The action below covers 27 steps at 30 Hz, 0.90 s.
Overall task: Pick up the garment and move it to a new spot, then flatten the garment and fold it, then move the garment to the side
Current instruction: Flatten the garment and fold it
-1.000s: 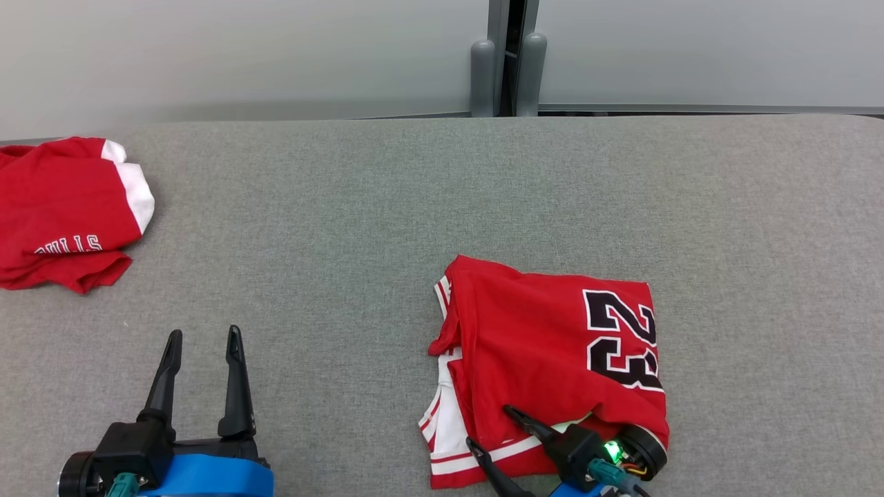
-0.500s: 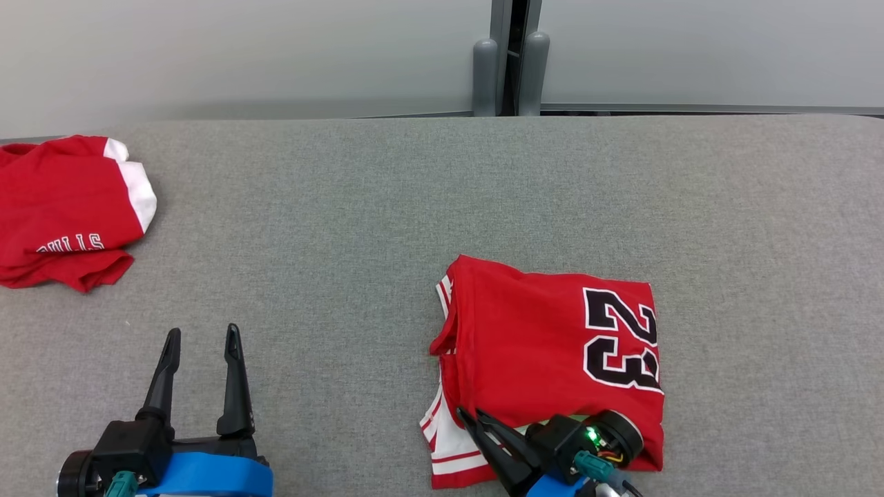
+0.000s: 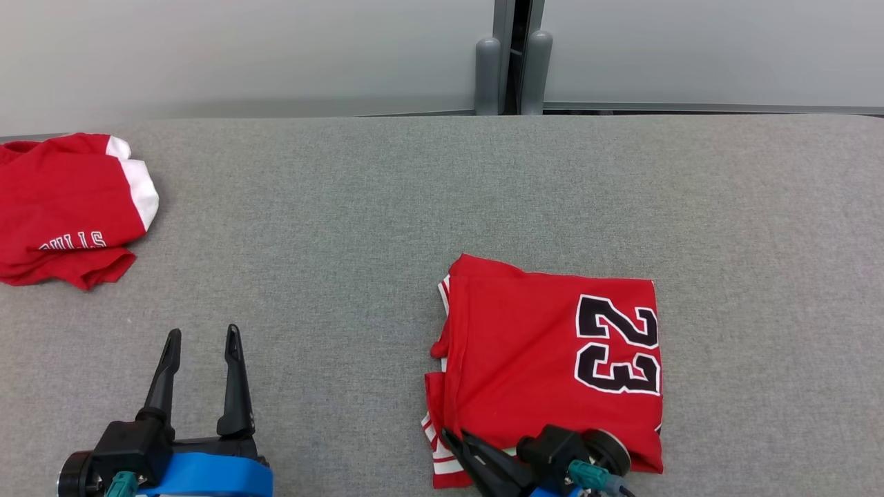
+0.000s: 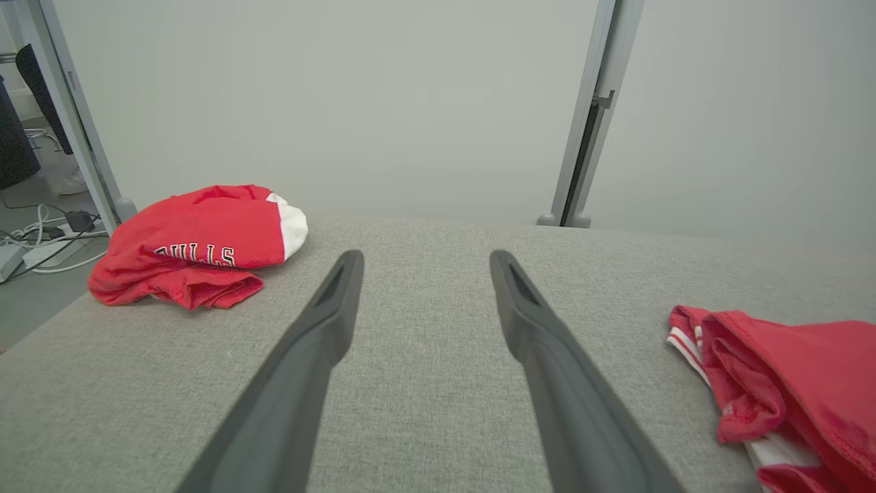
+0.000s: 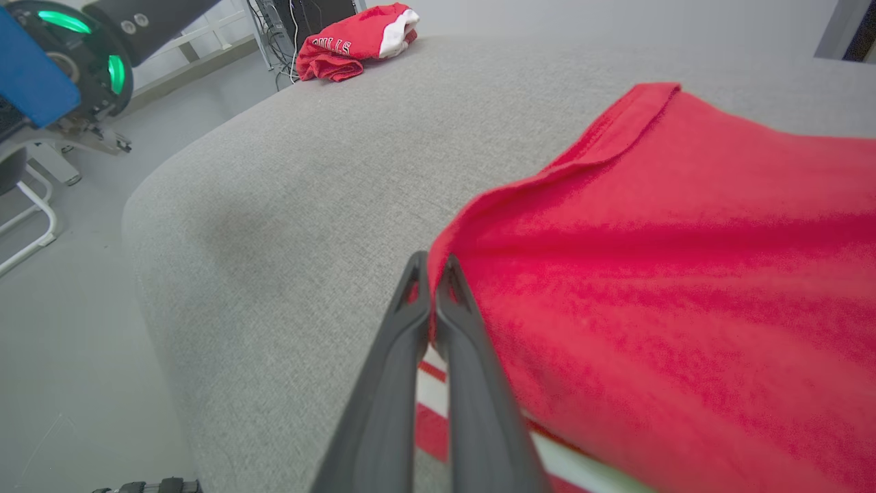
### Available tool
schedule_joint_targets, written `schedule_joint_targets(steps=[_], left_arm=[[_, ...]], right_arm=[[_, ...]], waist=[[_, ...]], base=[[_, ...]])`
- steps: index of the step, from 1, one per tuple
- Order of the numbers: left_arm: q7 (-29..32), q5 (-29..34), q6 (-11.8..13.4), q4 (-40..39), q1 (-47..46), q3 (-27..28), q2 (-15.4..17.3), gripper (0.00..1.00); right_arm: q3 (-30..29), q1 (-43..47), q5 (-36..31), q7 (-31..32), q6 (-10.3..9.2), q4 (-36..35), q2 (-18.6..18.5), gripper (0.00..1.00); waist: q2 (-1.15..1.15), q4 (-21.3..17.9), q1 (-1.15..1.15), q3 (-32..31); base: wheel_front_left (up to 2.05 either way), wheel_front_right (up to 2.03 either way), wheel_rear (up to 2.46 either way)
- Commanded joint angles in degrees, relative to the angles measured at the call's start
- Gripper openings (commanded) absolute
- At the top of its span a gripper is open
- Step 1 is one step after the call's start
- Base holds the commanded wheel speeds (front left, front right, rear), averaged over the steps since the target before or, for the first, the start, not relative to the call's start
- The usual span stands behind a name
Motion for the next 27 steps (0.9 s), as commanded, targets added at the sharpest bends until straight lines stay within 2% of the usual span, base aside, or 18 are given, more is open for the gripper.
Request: schedule_joint_targets(steps=[1, 5, 6, 7, 8, 9, 18, 27], left_arm=[[-0.26, -0.33, 0.1, 0.08, -0.19, -0.01, 0.19, 1.0], [-0.26, -0.24, 0.19, 0.06, -0.44, 0.0, 0.18, 1.0], [-0.26, -0.17, 0.19, 0.08, -0.48, 0.02, 0.19, 1.0], [-0.26, -0.12, 0.17, 0.08, -0.51, 0.06, 0.19, 1.0], [-0.26, -0.07, 0.16, 0.07, -0.54, 0.11, 0.19, 1.0], [-0.26, -0.02, 0.13, 0.1, -0.58, 0.21, 0.19, 1.0], [-0.26, 0.17, 0.23, -0.07, 0.11, 0.56, 0.18, 1.0], [-0.26, 1.11, -0.29, -0.67, -0.17, 0.34, 0.19, 1.0]], right_arm=[[0.28, 0.97, 1.25, 0.41, -0.02, -0.1, 0.13, 0.0], [1.12, 0.57, 2.34, 0.46, -0.02, 0.25, -0.2, 0.0], [1.31, 0.43, 2.51, 0.39, -0.02, 0.39, -0.18, 0.07], [1.53, 0.27, 2.54, 0.13, -0.02, 0.53, -0.17, 0.4], [1.75, 0.07, 2.54, -0.31, -0.02, 0.54, -0.18, 0.89], [1.84, -0.12, 2.4, -0.74, -0.02, 0.64, -0.23, 1.0], [-4.45, -1.54, -1.25, -5.11, -0.02, -1.9, -0.23, 1.0], [-22.18, 1.01, -6.42, -7.08, -0.02, -7.09, -0.3, 1.0]], waist=[[0.0, 0.03, 0.0, 0.05], [0.0, 0.02, 0.0, 0.23], [0.0, -0.01, 0.0, 0.24], [0.0, -0.05, 0.0, 0.25], [0.0, -0.1, 0.0, 0.25], [0.0, -0.19, 0.0, 0.23], [0.0, -2.49, 0.0, -0.66], [0.0, -6.17, 0.0, -2.48]], base=[[0.0, 0.0, 0.0], [0.0, 0.0, 0.0], [0.0, 0.0, 0.0], [0.0, 0.0, 0.0], [0.0, 0.0, 0.0], [0.0, 0.0, 0.0], [0.0, 0.0, 0.0], [0.0, 0.0, 0.0]])
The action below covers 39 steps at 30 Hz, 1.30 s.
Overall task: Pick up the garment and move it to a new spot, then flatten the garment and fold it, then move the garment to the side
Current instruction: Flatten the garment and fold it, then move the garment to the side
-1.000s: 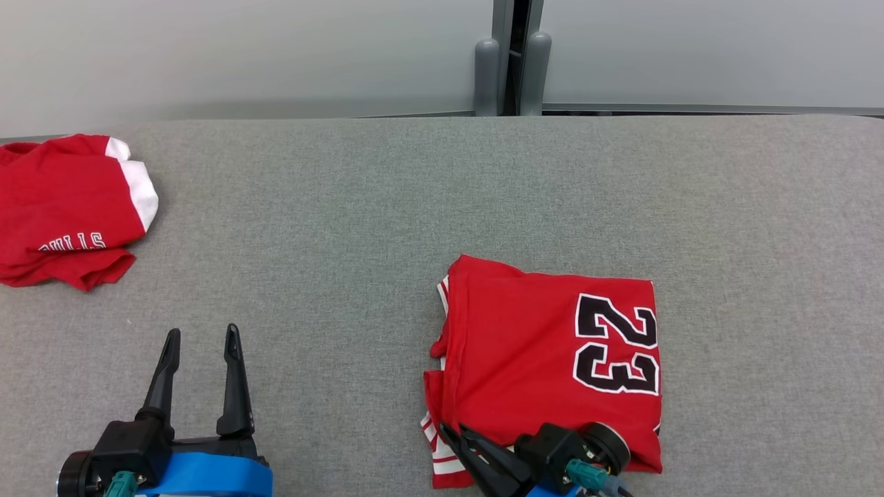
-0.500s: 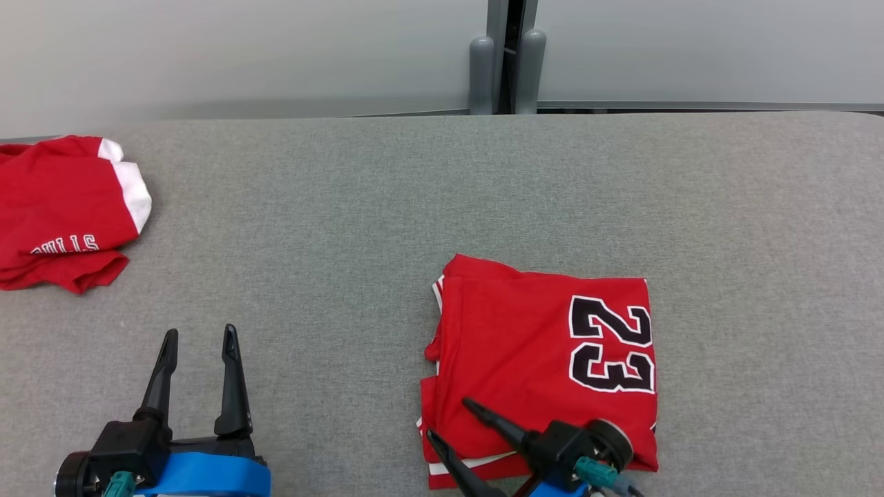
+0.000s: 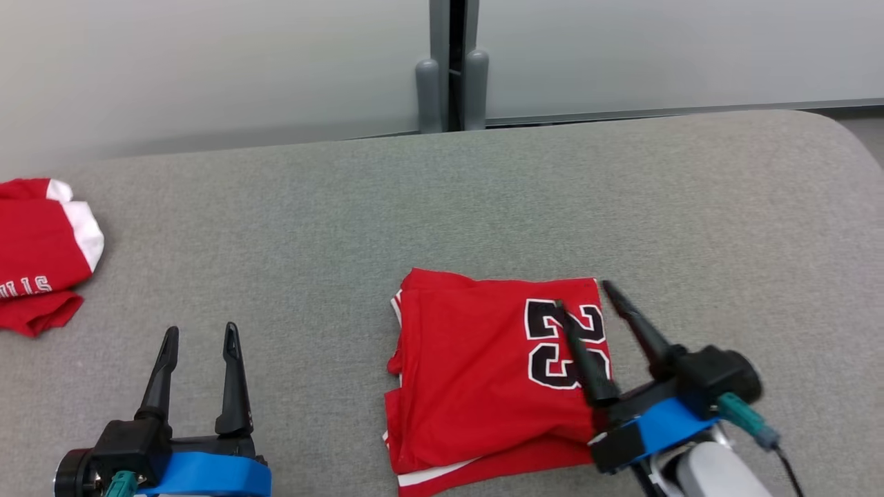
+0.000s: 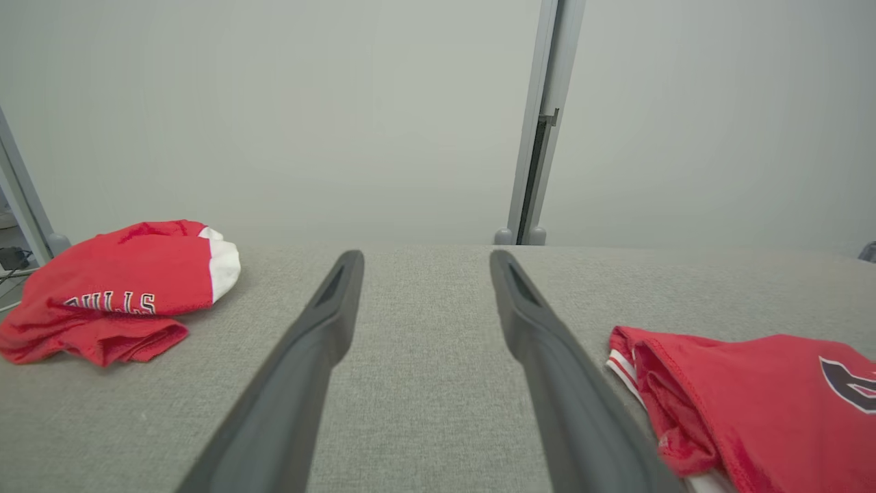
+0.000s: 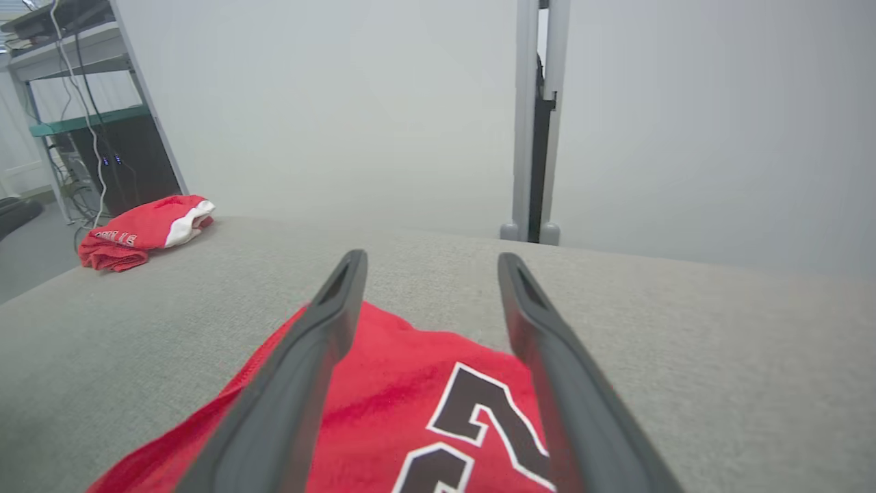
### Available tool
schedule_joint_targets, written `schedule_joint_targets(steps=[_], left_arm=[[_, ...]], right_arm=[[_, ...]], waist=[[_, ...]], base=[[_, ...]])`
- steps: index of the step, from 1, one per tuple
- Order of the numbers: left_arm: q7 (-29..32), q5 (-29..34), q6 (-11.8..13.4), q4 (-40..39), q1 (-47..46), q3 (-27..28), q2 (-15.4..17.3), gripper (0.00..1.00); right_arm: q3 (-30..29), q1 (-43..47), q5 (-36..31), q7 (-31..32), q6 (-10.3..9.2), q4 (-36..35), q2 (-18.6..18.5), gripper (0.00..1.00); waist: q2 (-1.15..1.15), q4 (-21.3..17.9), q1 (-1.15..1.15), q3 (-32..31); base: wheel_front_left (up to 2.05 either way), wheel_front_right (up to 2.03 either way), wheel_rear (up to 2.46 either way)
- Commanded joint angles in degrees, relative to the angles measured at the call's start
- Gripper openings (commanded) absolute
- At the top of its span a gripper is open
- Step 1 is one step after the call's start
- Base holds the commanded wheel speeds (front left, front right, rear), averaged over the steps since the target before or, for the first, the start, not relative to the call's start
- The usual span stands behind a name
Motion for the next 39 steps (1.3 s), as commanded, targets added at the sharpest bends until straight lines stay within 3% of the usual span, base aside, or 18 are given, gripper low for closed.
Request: schedule_joint_targets(steps=[1, 7, 13, 39], left_arm=[[-0.26, 0.42, -0.26, -0.25, -0.17, 0.02, 0.19, 1.0], [-0.26, 1.03, -0.46, 0.15, 0.54, 0.54, 0.19, 1.0], [-0.26, 1.45, -0.88, 0.07, 2.06, 0.79, 0.19, 1.0], [-0.26, 0.45, -0.49, 1.18, 5.49, 1.57, 0.19, 1.0]], right_arm=[[-2.76, 1.5, -1.23, -0.19, -0.02, -0.79, 0.36, 1.0], [-13.34, 5.75, -3.88, -0.2, -0.02, -4.49, 2.08, 1.0], [-17.41, 9.39, -4.68, -0.2, -0.02, -6.0, 3.21, 1.0], [-17.13, 13.39, -3.02, -0.22, -0.02, -2.94, 4.46, 1.0]], waist=[[0.0, -0.97, 0.0, -0.81], [0.0, -2.4, 0.0, -2.44], [0.0, -3.1, 0.0, -4.05], [0.0, -0.77, 0.0, -7.18]], base=[[0.0, 0.0, 0.0], [0.0, 0.0, 0.0], [0.0, 0.0, 0.0], [0.0, 0.0, 0.0]])
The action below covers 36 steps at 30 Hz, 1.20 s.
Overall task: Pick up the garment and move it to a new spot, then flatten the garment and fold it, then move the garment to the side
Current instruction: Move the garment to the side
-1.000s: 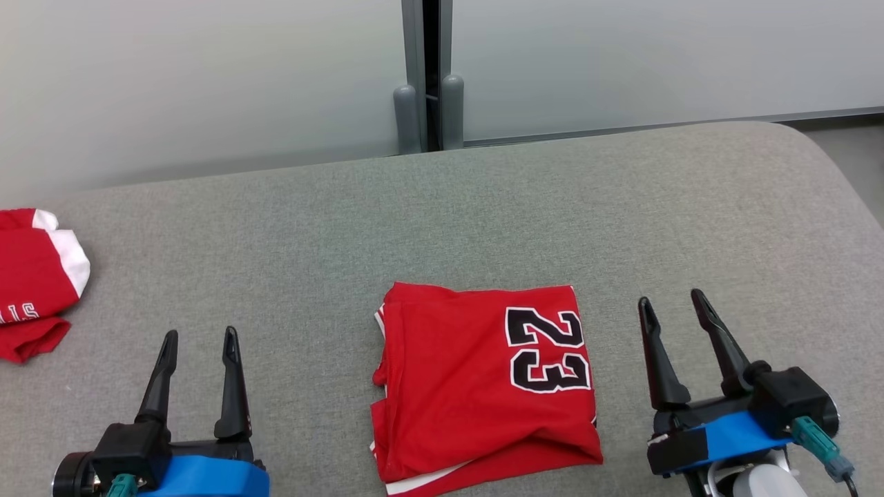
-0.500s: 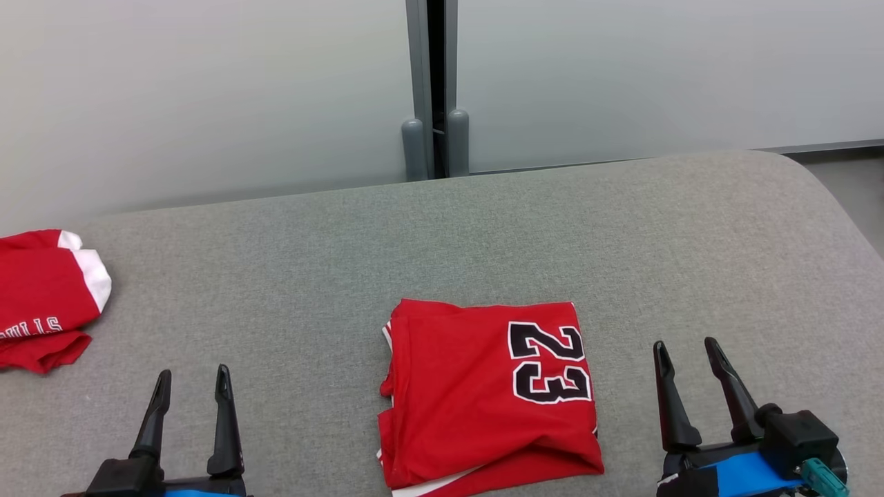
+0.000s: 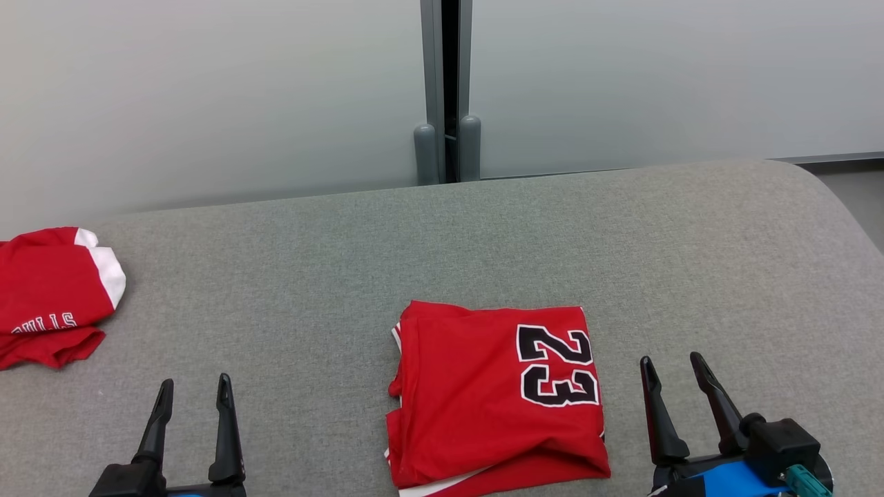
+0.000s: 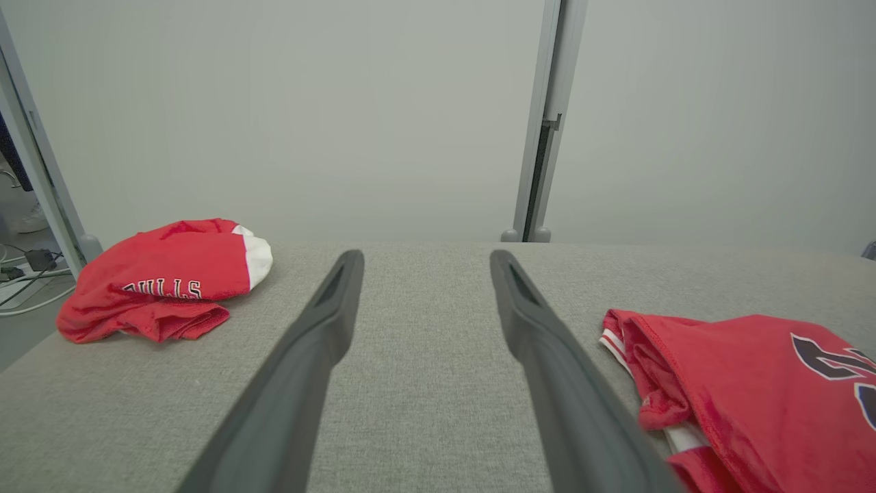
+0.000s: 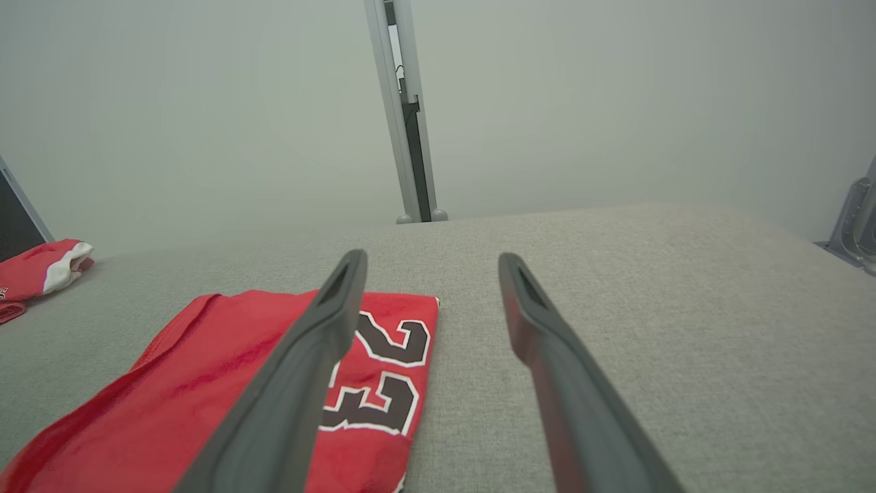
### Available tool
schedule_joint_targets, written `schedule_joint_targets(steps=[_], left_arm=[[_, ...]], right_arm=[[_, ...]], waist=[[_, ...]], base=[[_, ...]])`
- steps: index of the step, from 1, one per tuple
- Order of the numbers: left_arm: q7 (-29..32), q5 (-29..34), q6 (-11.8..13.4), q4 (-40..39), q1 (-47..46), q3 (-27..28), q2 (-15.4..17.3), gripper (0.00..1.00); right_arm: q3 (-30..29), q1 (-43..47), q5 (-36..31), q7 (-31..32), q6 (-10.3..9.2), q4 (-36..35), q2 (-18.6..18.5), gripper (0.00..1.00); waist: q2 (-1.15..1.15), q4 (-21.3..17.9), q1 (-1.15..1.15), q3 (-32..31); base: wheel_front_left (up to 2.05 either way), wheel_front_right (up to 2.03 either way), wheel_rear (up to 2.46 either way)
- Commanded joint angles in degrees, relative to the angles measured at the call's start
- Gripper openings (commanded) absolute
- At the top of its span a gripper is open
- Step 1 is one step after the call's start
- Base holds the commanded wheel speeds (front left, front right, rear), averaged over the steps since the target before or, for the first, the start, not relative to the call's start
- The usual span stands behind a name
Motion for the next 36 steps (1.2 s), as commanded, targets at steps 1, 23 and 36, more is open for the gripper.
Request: schedule_joint_targets(steps=[1, 23, 36], left_arm=[[-0.26, 0.03, 0.0, 0.18, 0.0, -0.04, 0.19, 1.0], [-0.26, -0.81, 0.97, -0.2, -4.54, -2.2, 0.19, 1.0], [-0.26, -1.0, 1.68, -0.38, -6.28, -2.62, 0.19, 1.0]], right_arm=[[0.13, -0.03, 0.12, -0.02, -0.02, 0.25, 0.27, 1.0], [4.95, -15.85, 0.01, 7.68, -0.02, 14.98, -2.54, 1.0], [7.8, -15.63, 2.85, 10.97, -0.02, 25.37, -1.95, 1.0]], waist=[[0.0, 0.1, 0.0, -0.01], [0.0, 2.74, 0.0, 6.17], [0.0, 2.8, 0.0, 9.19]], base=[[0.0, 0.0, 0.0], [0.0, 0.0, 0.0], [0.0, 0.0, 0.0]])
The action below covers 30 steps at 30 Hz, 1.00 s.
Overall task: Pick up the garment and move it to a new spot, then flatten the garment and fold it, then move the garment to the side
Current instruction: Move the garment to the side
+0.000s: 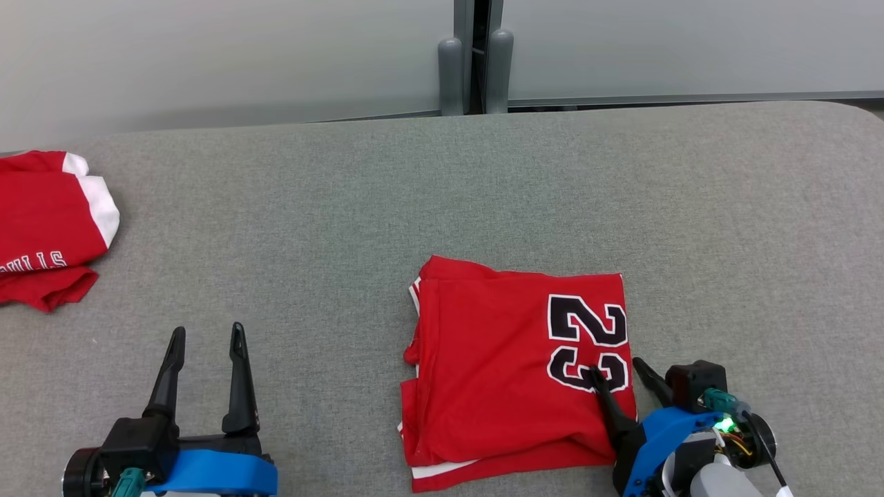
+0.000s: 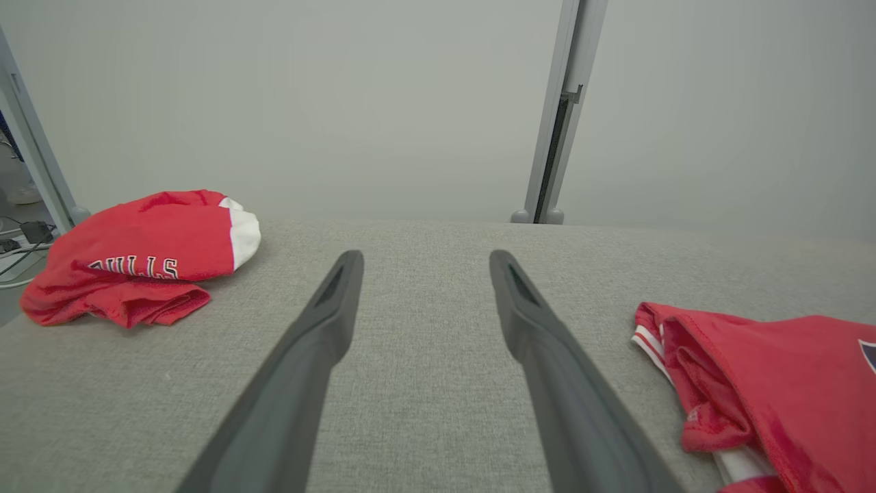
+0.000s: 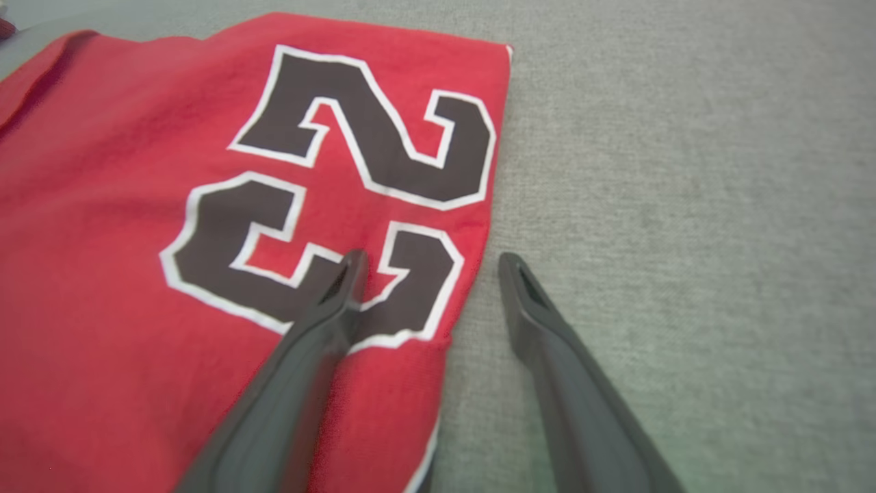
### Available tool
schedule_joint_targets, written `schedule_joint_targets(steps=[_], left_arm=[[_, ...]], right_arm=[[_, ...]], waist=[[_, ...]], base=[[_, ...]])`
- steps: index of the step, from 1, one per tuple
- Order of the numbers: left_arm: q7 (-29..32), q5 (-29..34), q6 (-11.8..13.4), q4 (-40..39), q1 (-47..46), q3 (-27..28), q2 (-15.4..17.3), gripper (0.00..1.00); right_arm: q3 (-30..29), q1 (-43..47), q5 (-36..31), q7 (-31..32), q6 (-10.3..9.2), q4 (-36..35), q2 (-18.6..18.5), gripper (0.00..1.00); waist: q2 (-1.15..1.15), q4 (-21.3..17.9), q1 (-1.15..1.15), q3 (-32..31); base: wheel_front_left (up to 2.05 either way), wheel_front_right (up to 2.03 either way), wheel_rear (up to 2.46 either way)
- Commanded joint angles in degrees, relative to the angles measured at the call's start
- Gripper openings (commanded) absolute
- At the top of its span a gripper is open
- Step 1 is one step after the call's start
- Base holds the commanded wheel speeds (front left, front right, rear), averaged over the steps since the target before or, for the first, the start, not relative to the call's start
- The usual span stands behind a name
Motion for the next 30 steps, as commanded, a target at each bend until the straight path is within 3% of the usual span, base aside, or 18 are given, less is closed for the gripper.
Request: schedule_joint_targets(steps=[1, 5, 6, 8, 18, 30], left_arm=[[-0.26, -0.32, 0.19, 0.04, -0.78, -0.13, 0.19, 1.0], [-0.26, -0.4, 0.26, 0.19, -1.42, -0.51, 0.19, 1.0], [-0.26, -0.45, 0.2, 0.23, -1.51, -0.52, 0.19, 1.0], [-0.26, -0.45, 0.1, 0.36, -1.54, -0.45, 0.19, 1.0], [-0.26, -0.27, 0.33, -0.71, -2.68, -0.63, 0.19, 1.0], [-0.25, 2.89, -0.45, -2.88, -8.0, -0.96, 0.21, 1.0]], right_arm=[[1.2, -0.2, 0.64, 0.56, -0.01, 1.39, 0.43, 1.0], [3.79, -0.46, 1.94, 0.87, 0.07, 3.22, 1.17, 1.0], [4.32, -0.59, 2.55, 0.86, 0.08, 3.56, 1.32, 0.91], [5.43, -0.86, 4.1, 0.92, 0.1, 4.02, 1.62, 0.0], [3.31, -6.23, 4.03, -4.42, -0.07, 3.22, -4.86, 0.0], [-0.01, -15.83, 4.03, -7.0, -0.06, 2.47, -14.6, 0.0]], waist=[[0.0, -0.01, -0.01, 0.24], [0.0, 0.1, -0.01, 0.63], [0.0, 0.14, -0.01, 0.73], [0.0, 0.2, -0.01, 0.92], [0.0, -1.49, -0.01, 3.75], [0.0, -9.39, -0.01, 11.69]], base=[[0.0, 0.0, 0.0], [0.0, 0.0, 0.0], [0.0, 0.0, 0.0], [0.0, 0.0, 0.0], [0.0, 0.0, 0.0], [0.0, 0.0, 0.0]])
